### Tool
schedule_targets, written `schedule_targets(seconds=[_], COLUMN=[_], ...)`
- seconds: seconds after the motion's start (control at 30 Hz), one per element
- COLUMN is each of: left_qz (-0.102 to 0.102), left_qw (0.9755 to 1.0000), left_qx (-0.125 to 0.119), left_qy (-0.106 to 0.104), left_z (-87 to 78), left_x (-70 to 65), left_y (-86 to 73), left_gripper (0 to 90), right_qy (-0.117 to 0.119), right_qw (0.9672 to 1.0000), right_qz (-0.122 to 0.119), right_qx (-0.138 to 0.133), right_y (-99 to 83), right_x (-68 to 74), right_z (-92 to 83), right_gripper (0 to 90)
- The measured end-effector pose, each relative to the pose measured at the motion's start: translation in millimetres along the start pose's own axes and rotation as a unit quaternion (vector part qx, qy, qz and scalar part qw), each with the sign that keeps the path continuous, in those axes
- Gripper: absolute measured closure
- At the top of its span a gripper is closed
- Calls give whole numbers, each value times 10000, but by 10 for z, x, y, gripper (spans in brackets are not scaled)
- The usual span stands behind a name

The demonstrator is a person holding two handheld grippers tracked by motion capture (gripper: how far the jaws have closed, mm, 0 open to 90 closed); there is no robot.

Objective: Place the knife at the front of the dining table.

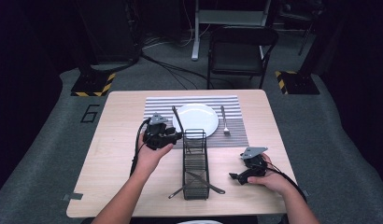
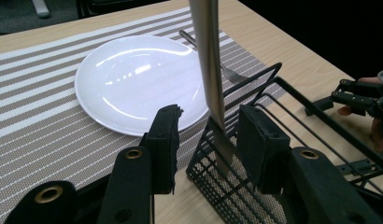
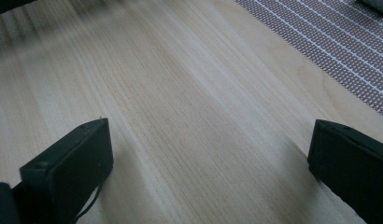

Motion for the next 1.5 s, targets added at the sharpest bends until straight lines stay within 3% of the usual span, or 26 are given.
schedule_targets(seconds=[0.67, 0.97, 1.17, 1.5], left_qz=[-5, 54, 72, 289], left_qw=[9999, 9999, 9998, 9992], left_qx=[14, 17, 11, 76], left_qy=[-102, -151, -160, -270], left_z=[207, 194, 184, 135], left_x=[-55, -56, -89, -214], left_y=[95, 110, 115, 153], left_gripper=[679, 781, 795, 821], right_qy=[0, -2, 1, -5], right_qw=[10000, 10000, 10000, 10000], right_qz=[-3, 2, 16, 7], right_qx=[5, 1, 4, 0], right_y=[-1, 0, -1, 0], right_x=[0, -1, 1, -1], right_z=[-1, 0, -1, 0], right_gripper=[0, 0, 0, 0])
Point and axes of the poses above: each handheld gripper's, and its own axes: z roughly forward along the jaws, y roughly out of its top, x roughly to its left, the point moved 10 cm from there along z, roughly forward along the jaws, and after that the axes turned 4 degrees about y, right-handed, at the moved point
